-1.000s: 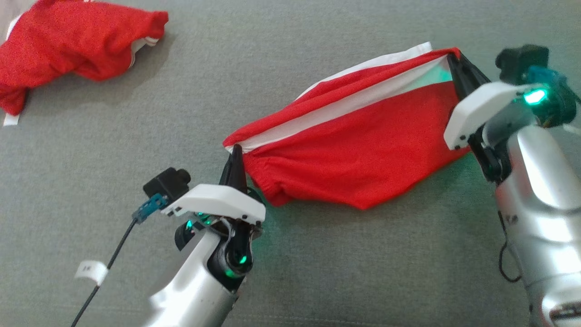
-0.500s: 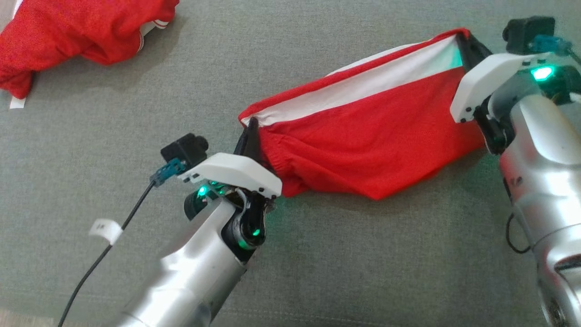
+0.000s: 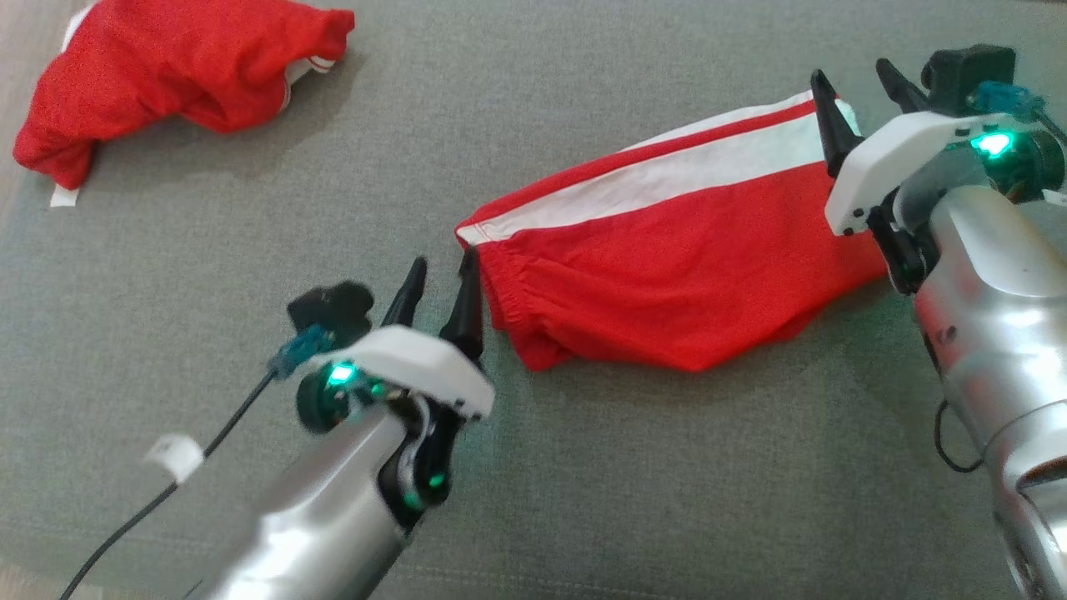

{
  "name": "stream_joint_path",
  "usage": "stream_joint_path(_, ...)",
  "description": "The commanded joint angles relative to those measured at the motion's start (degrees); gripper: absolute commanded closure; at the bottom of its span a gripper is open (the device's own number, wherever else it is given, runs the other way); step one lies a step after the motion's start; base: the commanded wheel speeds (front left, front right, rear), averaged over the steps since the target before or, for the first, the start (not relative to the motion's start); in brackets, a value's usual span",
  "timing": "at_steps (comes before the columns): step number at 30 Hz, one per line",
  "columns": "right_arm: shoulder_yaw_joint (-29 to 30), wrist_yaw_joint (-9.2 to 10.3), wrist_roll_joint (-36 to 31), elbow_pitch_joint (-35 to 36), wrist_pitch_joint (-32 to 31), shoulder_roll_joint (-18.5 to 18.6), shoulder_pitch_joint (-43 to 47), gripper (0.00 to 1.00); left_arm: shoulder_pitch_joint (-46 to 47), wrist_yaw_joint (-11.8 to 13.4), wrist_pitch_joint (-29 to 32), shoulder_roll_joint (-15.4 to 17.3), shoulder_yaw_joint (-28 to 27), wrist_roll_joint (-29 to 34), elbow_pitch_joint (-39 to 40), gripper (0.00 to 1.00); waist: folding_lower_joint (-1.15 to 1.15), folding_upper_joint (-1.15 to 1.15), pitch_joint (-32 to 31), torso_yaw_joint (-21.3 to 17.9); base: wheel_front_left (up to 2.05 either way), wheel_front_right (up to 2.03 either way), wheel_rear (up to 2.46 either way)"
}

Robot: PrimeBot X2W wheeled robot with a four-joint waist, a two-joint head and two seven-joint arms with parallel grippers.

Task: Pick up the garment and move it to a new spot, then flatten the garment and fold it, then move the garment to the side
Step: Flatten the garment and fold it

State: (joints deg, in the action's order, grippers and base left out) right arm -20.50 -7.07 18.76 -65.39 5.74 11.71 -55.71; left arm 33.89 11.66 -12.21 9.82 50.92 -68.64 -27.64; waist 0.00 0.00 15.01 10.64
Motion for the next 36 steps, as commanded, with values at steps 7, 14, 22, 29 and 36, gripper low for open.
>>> stream_joint_path(7, -3.2, -0.42, 4.3, -0.4, -1.5, 2.6, 1.4, 0.00, -3.3, 3.5, -2.2, 6.9, -1.9, 5.0, 8.5, 0.00, 0.00, 0.00, -3.6, 0.3, 0.00, 0.00, 0.00)
stream_joint_path(14, -5.3, -0.42, 9.3, -1.8, -7.8, 5.6, 5.4, 0.00, -8.6, 8.1, -2.7, 10.1, -5.9, 9.8, 17.3, 0.00, 0.00, 0.00, -4.5, 1.6, 0.00, 0.00, 0.00)
stream_joint_path(22, -5.6, -0.42, 14.5, -2.6, -12.8, 6.7, 7.9, 0.00, -14.3, 10.8, -2.8, 11.1, -12.6, 14.1, 25.5, 0.00, 0.00, 0.00, -2.5, 3.3, 0.00, 0.00, 0.00)
stream_joint_path(29, -6.6, -0.42, 18.3, -1.8, -17.5, 5.6, 8.8, 0.73, -17.4, 11.5, -2.8, 11.7, -15.5, 16.2, 27.9, 0.00, 0.00, 0.00, -2.4, 4.0, 0.00, 0.00, 0.00)
stream_joint_path(36, -6.8, -0.42, 21.8, -0.1, -16.6, 4.8, 9.7, 1.00, -18.5, 11.2, -2.8, 12.0, -15.7, 18.0, 28.1, 0.00, 0.00, 0.00, -3.9, 3.1, 0.00, 0.00, 0.00)
